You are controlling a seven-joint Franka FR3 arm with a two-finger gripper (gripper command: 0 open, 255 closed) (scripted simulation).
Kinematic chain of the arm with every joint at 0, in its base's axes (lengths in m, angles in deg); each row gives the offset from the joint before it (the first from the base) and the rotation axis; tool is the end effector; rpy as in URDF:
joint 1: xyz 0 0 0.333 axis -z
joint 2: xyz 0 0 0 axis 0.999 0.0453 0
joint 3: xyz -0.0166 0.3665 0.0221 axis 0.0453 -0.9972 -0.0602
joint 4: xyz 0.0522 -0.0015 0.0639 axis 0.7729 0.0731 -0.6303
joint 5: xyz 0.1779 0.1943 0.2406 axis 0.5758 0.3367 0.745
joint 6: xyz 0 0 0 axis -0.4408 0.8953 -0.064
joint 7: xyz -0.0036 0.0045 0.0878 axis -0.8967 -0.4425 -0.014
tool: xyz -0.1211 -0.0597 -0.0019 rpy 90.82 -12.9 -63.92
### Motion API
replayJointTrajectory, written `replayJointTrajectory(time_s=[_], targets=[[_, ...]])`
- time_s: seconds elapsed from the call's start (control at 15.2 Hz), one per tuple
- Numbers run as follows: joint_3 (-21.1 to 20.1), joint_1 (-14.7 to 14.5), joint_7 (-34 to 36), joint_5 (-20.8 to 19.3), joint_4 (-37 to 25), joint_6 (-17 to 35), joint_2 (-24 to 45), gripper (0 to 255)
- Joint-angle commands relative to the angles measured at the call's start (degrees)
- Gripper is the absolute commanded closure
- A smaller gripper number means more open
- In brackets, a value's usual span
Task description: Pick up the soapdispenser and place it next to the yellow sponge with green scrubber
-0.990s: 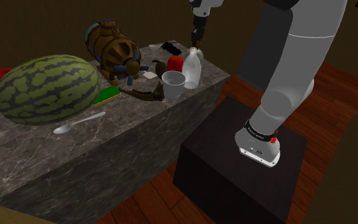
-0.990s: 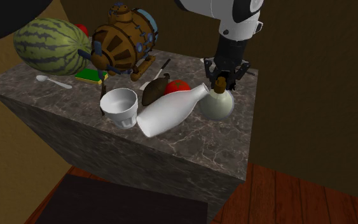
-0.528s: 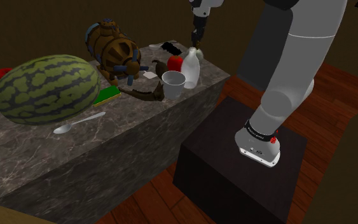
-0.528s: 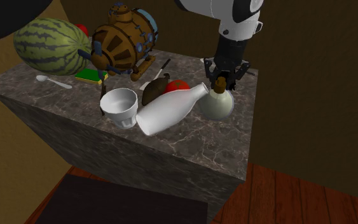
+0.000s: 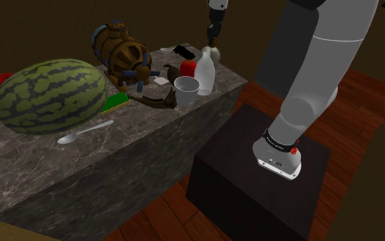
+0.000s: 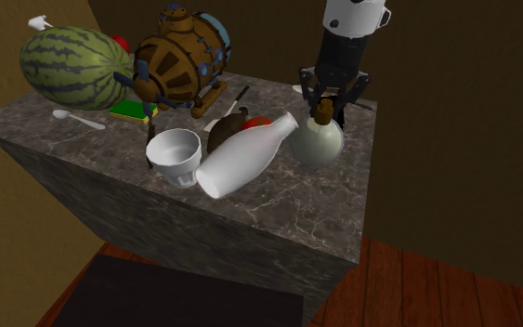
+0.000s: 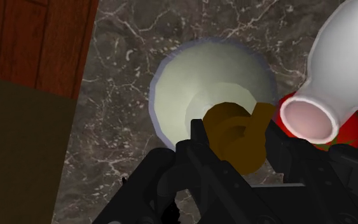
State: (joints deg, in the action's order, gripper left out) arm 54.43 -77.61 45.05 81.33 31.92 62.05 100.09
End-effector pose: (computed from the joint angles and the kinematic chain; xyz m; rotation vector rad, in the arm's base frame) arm 0.5436 -0.2315 0.4628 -3.0743 -0.2441 0.0940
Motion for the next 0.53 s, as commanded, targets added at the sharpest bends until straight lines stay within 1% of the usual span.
replayJointTrajectory(time_s=[0.0,0.46], targets=[[0.0,0.0,0.1,-0.1,-1.4,-1.5,-0.1,255],[0.2,0.1,0.4,-0.4,-5.5,-6.5,-1.1,255]])
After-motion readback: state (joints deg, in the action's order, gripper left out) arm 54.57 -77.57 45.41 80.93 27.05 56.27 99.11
